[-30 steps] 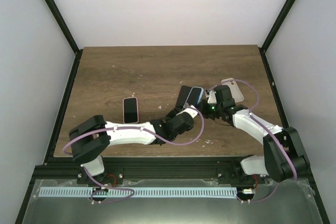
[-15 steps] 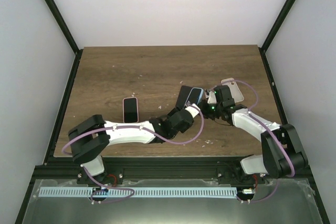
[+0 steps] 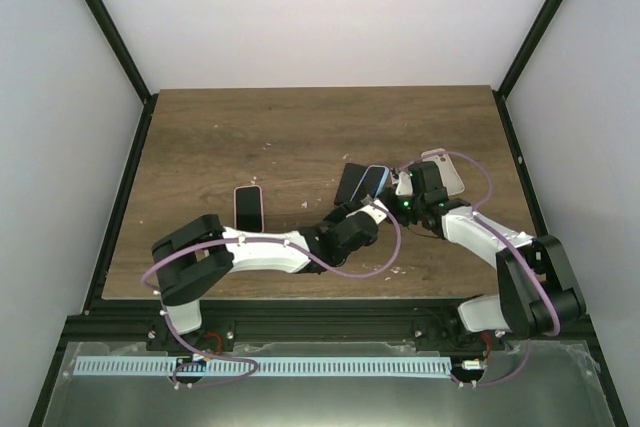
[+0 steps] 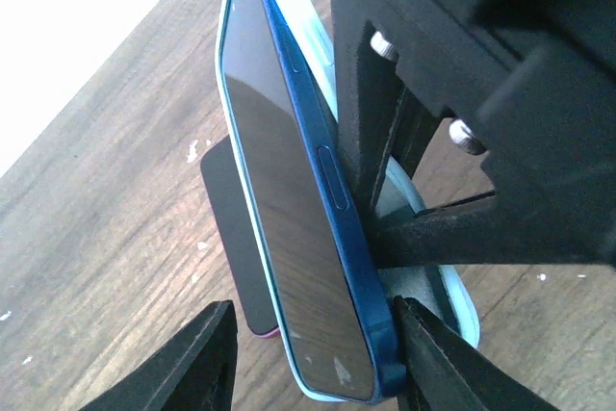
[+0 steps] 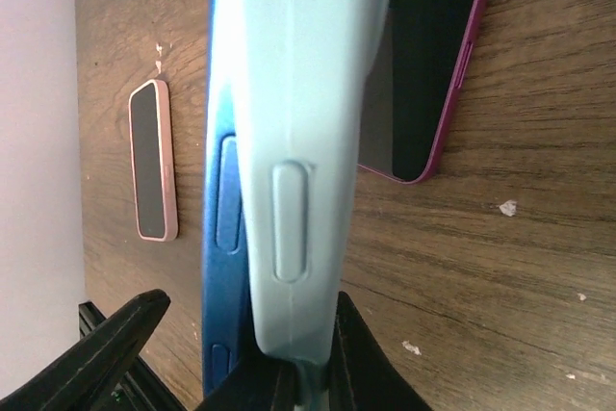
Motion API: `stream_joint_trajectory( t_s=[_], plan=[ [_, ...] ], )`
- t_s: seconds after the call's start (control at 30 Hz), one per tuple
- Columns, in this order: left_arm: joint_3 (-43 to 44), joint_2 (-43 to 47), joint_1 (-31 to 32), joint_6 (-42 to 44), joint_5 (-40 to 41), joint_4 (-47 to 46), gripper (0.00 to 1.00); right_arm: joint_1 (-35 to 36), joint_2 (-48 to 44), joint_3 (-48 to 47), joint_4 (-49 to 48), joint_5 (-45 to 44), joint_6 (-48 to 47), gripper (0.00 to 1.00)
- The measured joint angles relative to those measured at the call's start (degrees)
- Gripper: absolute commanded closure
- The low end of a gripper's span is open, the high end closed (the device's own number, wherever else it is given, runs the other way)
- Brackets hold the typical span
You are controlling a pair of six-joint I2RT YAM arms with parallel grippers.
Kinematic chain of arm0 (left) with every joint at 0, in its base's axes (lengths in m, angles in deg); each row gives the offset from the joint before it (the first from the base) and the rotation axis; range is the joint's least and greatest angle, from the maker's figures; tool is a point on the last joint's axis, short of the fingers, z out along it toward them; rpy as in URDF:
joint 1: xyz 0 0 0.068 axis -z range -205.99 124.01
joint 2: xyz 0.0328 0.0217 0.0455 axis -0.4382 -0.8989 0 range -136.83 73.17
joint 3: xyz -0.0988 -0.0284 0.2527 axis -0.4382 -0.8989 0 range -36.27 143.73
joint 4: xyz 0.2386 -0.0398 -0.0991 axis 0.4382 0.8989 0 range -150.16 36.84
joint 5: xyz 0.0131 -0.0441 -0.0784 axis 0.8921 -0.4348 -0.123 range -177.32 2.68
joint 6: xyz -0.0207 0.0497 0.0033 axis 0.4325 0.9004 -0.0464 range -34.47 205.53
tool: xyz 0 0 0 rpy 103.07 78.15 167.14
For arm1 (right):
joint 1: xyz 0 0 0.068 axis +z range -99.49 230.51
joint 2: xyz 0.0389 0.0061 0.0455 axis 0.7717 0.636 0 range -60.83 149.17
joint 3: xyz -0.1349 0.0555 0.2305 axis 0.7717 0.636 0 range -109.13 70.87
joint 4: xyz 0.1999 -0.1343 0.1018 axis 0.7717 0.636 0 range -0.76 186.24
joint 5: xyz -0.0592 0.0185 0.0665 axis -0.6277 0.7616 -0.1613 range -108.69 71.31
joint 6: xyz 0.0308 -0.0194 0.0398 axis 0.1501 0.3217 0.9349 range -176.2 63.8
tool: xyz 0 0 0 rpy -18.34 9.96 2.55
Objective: Take the phone out of the phone case
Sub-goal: Remove the phone case from the phone.
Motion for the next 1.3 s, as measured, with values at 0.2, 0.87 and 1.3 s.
stream_joint_trajectory(
  t_s=[0.2,0.87,1.3],
  plan=[
    [0.0,-2.5,0.6,4.3,4.8,-3.9,0.5,-0.4,1.4,0.0,-1.1,0.6,0.0,0.99],
    [-5.6,-4.0,2.0,16.2,10.8,-22.4,1.0,-0.9,0.8,0.0,-4.5,3.7,1.2,0.99],
    [-6.0,-2.5,5.1,12.5,12.5,-21.3,1.0,2.1,-6.3,-0.3,4.7,-7.0,0.5,0.99]
  ],
)
